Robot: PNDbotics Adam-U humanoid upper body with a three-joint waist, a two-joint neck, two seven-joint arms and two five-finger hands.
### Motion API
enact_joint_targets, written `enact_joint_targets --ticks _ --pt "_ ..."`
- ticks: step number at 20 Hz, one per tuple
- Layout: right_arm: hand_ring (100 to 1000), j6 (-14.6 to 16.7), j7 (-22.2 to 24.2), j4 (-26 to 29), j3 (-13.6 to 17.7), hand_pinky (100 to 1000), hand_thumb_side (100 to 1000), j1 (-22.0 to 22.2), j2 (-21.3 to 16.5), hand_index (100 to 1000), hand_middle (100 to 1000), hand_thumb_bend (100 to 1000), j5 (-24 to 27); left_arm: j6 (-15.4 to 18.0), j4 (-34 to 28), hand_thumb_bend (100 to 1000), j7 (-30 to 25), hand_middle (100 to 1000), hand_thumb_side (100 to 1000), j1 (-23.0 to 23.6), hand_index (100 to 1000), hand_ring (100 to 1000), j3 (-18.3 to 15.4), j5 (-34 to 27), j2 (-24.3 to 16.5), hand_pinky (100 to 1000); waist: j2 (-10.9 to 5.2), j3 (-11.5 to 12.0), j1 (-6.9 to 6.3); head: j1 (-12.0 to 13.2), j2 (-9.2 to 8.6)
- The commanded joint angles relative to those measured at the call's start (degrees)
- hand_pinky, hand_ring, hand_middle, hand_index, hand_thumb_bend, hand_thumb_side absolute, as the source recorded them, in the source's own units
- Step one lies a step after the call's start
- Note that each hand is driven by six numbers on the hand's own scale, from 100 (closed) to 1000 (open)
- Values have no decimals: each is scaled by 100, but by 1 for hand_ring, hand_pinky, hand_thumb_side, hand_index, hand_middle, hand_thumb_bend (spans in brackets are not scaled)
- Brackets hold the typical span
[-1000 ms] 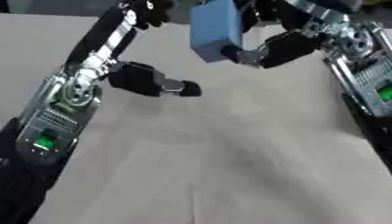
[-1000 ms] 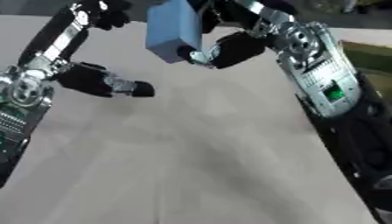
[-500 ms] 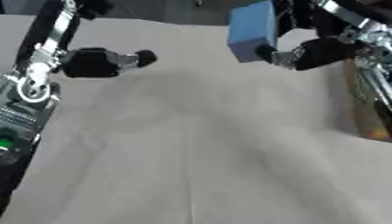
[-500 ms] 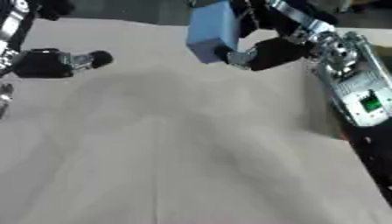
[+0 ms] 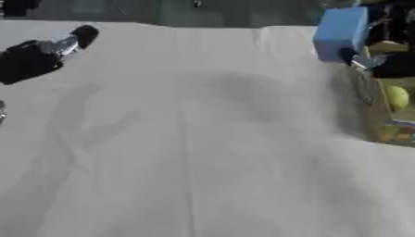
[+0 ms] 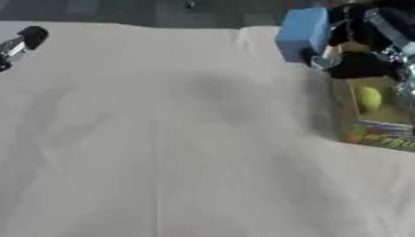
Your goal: Pick up the objects with one hand, pass them to the other hand, and then place them into the box on the other side of the table.
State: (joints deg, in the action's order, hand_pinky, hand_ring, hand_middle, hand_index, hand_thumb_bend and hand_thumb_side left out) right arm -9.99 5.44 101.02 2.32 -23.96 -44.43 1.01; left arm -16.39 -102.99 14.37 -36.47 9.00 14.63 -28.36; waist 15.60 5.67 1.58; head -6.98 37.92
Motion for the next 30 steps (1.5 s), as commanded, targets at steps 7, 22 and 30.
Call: enact_joint_targets --ticks 7,22,30 --pt "628 49 -577 -71 678 709 117 619 -392 705 663 100 150 27 -194 729 306 611 407 44 804 691 -168 -164 -208 771 -90 -51 8 -518 -229" --pt "653 50 -1162 -933 1198 728 128 1163 -282 724 690 100 -59 19 -205 726 417 610 411 122 801 689 -199 -240 -212 771 -62 -98 -44 -917 -245" --pt "829 185 -973 -1222 1221 858 260 1179 -223 892 868 283 -377 -17 -179 722 400 611 426 149 802 691 -180 -261 -188 770 -48 -93 -69 -983 -206"
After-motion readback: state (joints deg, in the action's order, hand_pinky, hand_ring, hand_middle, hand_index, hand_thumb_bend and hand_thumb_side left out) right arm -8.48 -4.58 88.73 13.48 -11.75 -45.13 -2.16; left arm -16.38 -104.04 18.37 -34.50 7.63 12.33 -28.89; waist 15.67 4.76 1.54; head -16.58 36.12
